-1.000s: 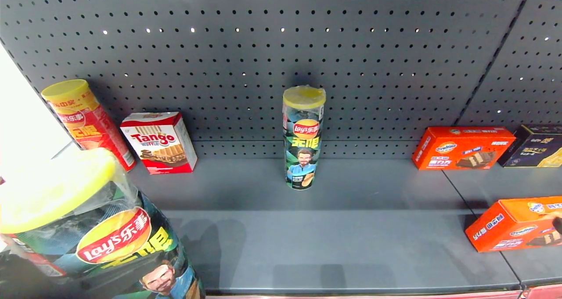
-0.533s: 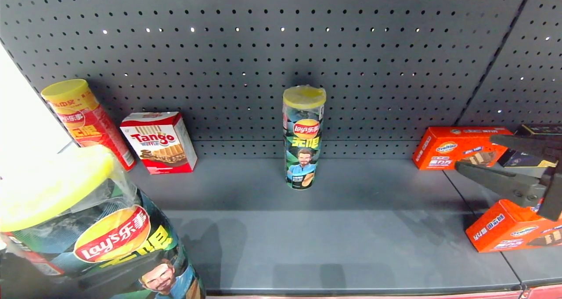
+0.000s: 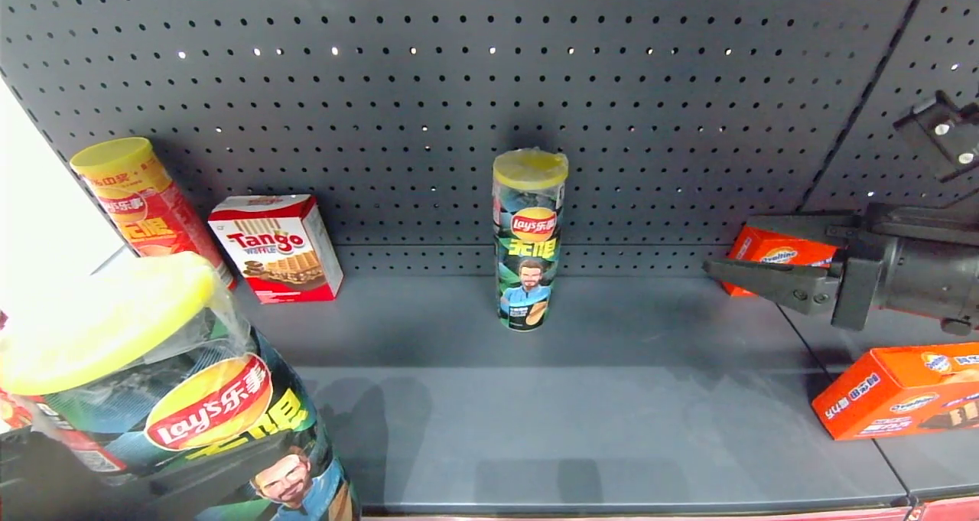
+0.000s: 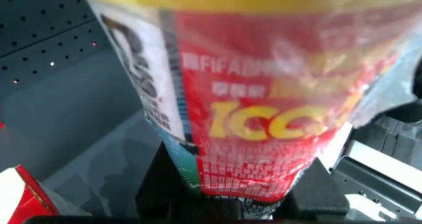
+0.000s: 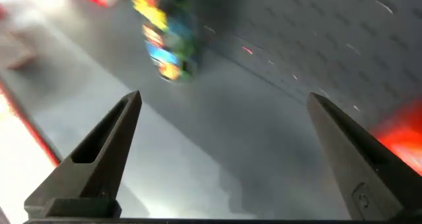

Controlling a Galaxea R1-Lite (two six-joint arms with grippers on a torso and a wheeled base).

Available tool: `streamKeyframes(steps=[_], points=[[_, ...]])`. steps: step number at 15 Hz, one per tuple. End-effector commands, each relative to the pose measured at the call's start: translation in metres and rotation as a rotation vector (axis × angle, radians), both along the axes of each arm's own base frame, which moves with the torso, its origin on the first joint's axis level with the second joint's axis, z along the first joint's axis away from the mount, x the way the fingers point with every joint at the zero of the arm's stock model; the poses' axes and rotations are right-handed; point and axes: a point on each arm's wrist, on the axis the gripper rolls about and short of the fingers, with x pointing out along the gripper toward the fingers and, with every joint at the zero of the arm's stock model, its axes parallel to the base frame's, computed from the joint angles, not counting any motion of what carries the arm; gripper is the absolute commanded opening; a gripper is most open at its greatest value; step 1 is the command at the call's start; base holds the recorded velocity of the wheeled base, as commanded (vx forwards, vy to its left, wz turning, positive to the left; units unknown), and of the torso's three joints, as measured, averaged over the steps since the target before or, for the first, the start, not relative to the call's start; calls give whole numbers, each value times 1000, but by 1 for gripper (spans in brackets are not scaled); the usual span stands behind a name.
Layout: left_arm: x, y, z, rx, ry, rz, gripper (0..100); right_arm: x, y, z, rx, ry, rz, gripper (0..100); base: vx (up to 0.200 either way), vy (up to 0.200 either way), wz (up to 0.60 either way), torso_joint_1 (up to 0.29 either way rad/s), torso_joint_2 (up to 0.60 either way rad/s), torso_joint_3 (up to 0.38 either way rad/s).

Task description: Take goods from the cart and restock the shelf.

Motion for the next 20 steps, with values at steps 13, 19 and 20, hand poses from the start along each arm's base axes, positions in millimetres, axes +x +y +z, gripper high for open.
streamKeyframes(steps=[13,19,20], points=[[1,0,-1,1,7,1,0,90,46,-19,18,-122,383,100,0,0,0,0,0,0],[2,0,2,-3,3,3,0,127,76,-34,18,-105,428,100,0,0,0,0,0,0],[2,-1,1,-2,5,3,0,131,80,-37,17,-102,434,100,0,0,0,0,0,0]])
